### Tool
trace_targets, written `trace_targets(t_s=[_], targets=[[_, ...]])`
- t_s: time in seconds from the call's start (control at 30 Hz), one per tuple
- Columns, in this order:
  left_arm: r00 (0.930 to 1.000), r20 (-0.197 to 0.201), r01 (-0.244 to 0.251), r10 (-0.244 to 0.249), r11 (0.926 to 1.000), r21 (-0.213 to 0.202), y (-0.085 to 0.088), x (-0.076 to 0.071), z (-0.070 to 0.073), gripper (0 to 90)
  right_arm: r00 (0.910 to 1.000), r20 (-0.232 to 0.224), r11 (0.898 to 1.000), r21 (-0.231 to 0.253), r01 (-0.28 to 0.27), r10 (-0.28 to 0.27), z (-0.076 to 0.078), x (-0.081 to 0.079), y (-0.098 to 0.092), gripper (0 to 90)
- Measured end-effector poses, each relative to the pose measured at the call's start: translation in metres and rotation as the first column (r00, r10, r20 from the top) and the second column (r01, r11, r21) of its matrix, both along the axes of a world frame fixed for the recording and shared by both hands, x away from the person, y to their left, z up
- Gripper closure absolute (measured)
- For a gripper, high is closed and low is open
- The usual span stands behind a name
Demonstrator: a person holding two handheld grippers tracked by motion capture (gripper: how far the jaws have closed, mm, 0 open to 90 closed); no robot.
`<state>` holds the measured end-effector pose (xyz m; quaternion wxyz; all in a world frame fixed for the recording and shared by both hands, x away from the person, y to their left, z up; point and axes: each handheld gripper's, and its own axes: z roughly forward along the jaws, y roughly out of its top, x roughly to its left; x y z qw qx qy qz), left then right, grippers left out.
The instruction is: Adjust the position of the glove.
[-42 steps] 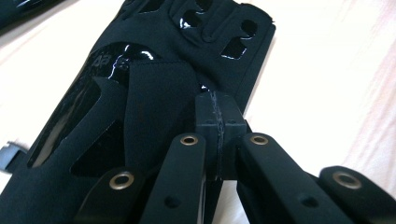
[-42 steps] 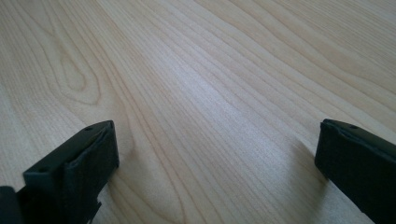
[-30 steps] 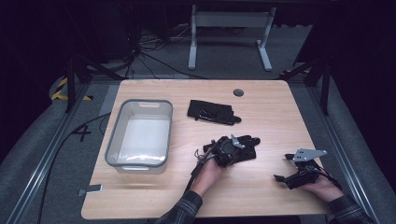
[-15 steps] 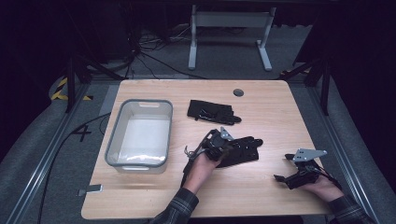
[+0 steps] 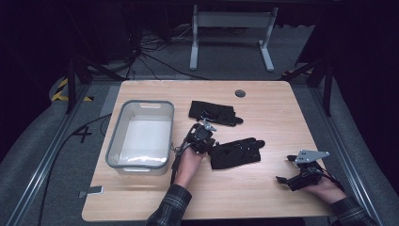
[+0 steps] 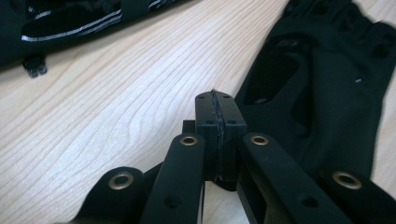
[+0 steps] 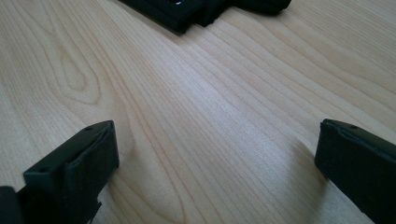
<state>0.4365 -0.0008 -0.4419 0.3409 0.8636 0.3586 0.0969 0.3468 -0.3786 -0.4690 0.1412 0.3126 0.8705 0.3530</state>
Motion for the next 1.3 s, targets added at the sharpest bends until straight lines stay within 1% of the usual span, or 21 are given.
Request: trace_targets(t_s=[0.07, 0.17, 0.4, 0.53, 0.63, 0.73, 0.77, 0.83, 0.9, 0.97, 1.03, 1.07, 1.1, 1.13, 1.17, 1.2, 1.23, 1.3], targets=[[1.0, -0.006, 0.0, 0.0, 1.0, 0.007, 0.0, 0.0, -0.001, 89.7, 1.0, 0.0, 1.0, 0.0, 0.0, 0.0, 0.0, 0.0, 0.0, 0.0], [0.9994, -0.029, 0.022, -0.021, 0.9995, 0.025, -0.001, 0.002, -0.006, 89.8, 1.0, 0.0, 1.0, 0.0, 0.0, 0.0, 0.0, 0.0, 0.0, 0.0], [0.998, -0.034, 0.054, -0.053, 0.9979, 0.037, -0.005, -0.002, -0.007, 89.8, 1.0, 0.0, 1.0, 0.0, -0.001, 0.001, 0.0, 0.0, 0.0, 0.0], [0.9941, -0.049, 0.099, -0.097, 0.9944, 0.038, -0.011, -0.008, -0.007, 89.8, 1.0, 0.0, 1.0, 0.0, -0.002, 0.002, 0.0, 0.0, 0.0, 0.0], [0.9905, -0.053, 0.129, -0.127, 0.9909, 0.038, -0.018, -0.014, -0.008, 89.8, 1.0, 0.0, 1.0, 0.0, -0.003, 0.003, 0.0, 0.0, 0.0, 0.0], [0.9849, -0.059, 0.165, -0.163, 0.9855, 0.039, -0.026, -0.022, -0.008, 89.8, 1.0, 0.001, 1.0, -0.001, -0.005, 0.005, 0.0, 0.0, -0.001, 0.0], [0.9839, -0.062, 0.17, -0.168, 0.9847, 0.038, -0.028, -0.024, -0.008, 89.8, 1.0, 0.001, 1.0, -0.001, -0.005, 0.005, 0.0, 0.0, -0.001, 0.0], [0.9789, -0.063, 0.197, -0.194, 0.9795, 0.042, -0.033, -0.028, -0.009, 89.8, 1.0, 0.001, 1.0, -0.002, -0.005, 0.005, 0.0, 0.0, -0.001, 0.0], [0.9732, -0.067, 0.223, -0.22, 0.974, 0.041, -0.039, -0.033, -0.009, 89.8, 1.0, 0.001, 1.0, -0.001, -0.006, 0.006, 0.0, 0.0, 0.0, 0.0], [0.9657, -0.07, 0.253, -0.25, 0.9665, 0.041, -0.046, -0.039, -0.008, 89.7, 1.0, 0.001, 1.0, -0.001, -0.006, 0.006, 0.0, 0.0, 0.0, 0.0], [0.9607, -0.067, 0.272, -0.269, 0.9615, 0.038, -0.052, -0.042, -0.008, 89.7, 1.0, 0.001, 1.0, -0.001, -0.006, 0.006, 0.0, 0.0, -0.001, 0.0], [0.9571, -0.068, 0.285, -0.282, 0.958, 0.035, -0.055, -0.044, -0.007, 89.7, 1.0, 0.0, 1.0, -0.001, -0.006, 0.006, 0.0, 0.0, -0.001, 0.0], [0.9545, -0.068, 0.293, -0.291, 0.9555, 0.033, -0.058, -0.045, -0.007, 89.7, 1.0, 0.001, 1.0, -0.001, -0.006, 0.006, 0.0, 0.0, -0.001, 0.0], [0.9545, -0.068, 0.293, -0.291, 0.9555, 0.033, -0.058, -0.045, -0.007, 89.7, 1.0, 0.001, 1.0, -0.001, -0.006, 0.006, 0.0, 0.0, -0.001, 0.0], [0.9464, -0.069, 0.318, -0.316, 0.9477, 0.026, -0.065, -0.048, -0.007, 89.7, 1.0, 0.0, 1.0, -0.001, -0.006, 0.006, 0.0, 0.0, -0.001, 0.0], [0.9464, -0.069, 0.318, -0.316, 0.9477, 0.026, -0.065, -0.048, -0.007, 89.7, 1.0, 0.0, 1.0, -0.001, -0.006, 0.006, 0.0, 0.0, -0.001, 0.0], [0.9424, -0.077, 0.328, -0.326, 0.9441, 0.029, -0.068, -0.05, -0.007, 89.7, 1.0, 0.0, 1.0, -0.001, -0.006, 0.006, 0.0, 0.0, 0.0, 0.0], [0.9372, -0.074, 0.344, -0.341, 0.9386, 0.029, -0.073, -0.053, -0.008, 89.7, 1.0, 0.0, 1.0, -0.001, -0.006, 0.006, 0.0, 0.0, -0.001, 0.0]])
